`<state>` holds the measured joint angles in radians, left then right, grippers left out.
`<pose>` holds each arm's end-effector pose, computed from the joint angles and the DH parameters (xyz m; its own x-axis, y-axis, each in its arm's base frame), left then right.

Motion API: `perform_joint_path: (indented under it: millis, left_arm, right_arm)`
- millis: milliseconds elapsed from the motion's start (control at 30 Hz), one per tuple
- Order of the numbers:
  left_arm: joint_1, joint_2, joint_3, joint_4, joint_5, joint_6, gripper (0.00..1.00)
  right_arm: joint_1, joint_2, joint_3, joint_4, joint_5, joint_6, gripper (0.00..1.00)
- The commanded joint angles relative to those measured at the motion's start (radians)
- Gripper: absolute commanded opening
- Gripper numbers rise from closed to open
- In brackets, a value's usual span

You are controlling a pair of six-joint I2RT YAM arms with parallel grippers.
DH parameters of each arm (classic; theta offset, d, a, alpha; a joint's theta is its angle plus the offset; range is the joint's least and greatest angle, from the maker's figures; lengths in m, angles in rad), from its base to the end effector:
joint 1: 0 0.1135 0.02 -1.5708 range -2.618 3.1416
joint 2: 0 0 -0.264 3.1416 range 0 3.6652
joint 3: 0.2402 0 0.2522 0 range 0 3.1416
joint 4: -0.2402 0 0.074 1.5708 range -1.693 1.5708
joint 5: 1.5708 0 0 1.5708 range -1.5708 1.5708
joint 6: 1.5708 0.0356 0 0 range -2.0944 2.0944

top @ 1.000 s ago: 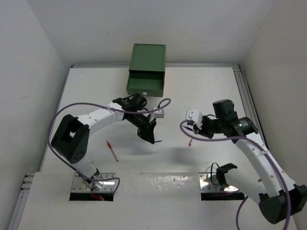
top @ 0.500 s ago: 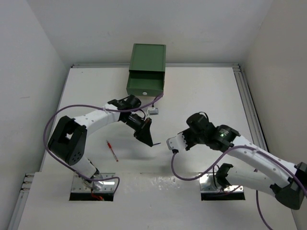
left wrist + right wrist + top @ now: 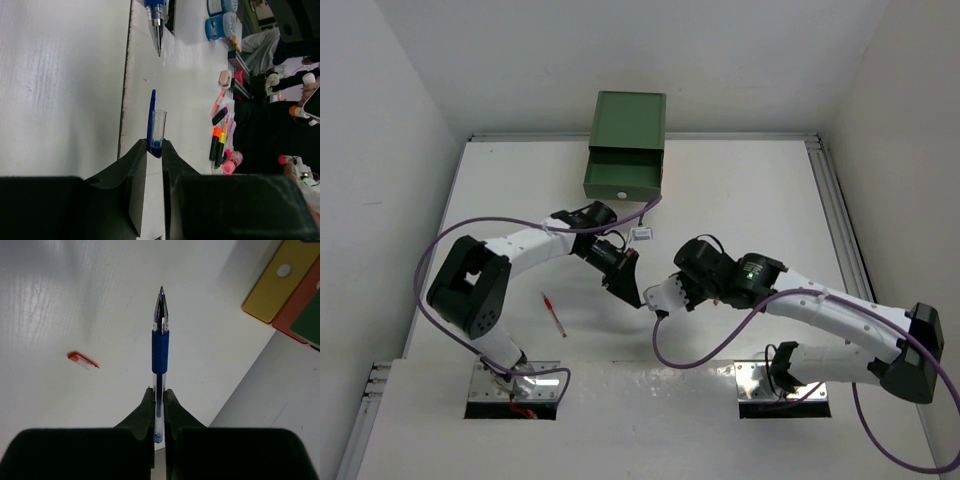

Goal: Sort the stationery into containers
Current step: Close the pen cap on the pen.

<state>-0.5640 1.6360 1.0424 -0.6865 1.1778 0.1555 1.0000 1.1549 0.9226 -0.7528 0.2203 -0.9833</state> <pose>0.2351 -0.1876 0.2057 -0.7335 0.5342 -0.4202 0.5487 0.1006 -0.8299 0.1285 0.1857 0.2664 0.3796 -0.9121 -0.1548 -0.7937 -0.2351 -0.5610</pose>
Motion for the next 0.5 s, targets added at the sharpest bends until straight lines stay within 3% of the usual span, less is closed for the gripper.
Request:
perform_joint_path:
  millis: [0, 233, 467]
  left_arm:
    - [-0.008, 0.019, 0.028, 0.024, 0.063, -0.019, 0.0]
    - [-0.001, 0.039, 0.025, 0.056, 0.098, -0.05, 0.0]
    - [0.023, 0.053, -0.01, 0.183, 0.16, -0.194, 0.0]
  right_arm:
    - [0.025, 0.011, 0.039, 0.009, 0.045, 0.04, 0.0]
    - [0.048, 0.043, 0.055, -0.003, 0.073, 0.061, 0.0]
    - [0.068, 0.063, 0.062, 0.003, 0.102, 0.061, 0.0]
